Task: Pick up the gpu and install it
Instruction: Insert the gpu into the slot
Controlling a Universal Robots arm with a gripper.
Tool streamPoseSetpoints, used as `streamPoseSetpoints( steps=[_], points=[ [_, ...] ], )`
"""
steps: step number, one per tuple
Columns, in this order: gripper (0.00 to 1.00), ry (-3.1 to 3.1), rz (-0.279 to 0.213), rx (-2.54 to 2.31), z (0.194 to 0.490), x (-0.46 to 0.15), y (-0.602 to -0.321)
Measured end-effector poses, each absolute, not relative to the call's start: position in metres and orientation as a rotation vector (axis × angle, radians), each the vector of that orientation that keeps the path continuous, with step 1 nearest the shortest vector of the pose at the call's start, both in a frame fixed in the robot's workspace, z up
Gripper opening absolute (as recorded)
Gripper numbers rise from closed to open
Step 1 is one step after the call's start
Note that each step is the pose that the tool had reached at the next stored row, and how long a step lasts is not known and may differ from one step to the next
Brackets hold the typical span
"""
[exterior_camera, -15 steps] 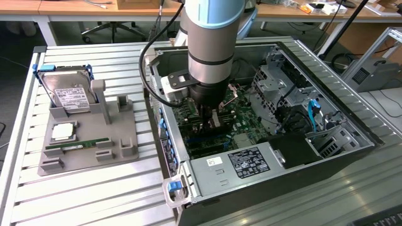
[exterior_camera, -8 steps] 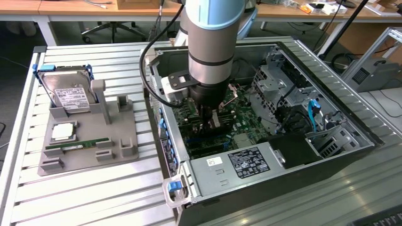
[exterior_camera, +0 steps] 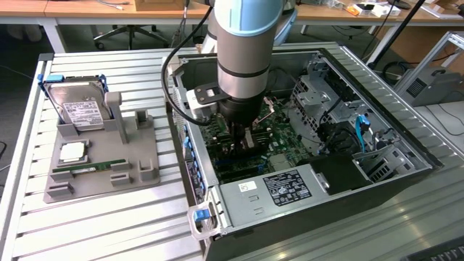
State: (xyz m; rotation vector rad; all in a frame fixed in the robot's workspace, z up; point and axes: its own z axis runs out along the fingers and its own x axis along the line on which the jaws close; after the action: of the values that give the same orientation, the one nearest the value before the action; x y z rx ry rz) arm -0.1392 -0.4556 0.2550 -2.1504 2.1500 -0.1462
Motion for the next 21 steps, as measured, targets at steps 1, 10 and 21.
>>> streamPoseSetpoints(
  steps=[1,10,21],
  points=[
    [0.34,2.150,-0.146,-2.150,0.255,-0.139,-0.456],
    [0.40,2.151,-0.147,-2.151,0.258,-0.139,-0.456],
    [0.40,2.151,-0.147,-2.151,0.276,-0.139,-0.455]
  ],
)
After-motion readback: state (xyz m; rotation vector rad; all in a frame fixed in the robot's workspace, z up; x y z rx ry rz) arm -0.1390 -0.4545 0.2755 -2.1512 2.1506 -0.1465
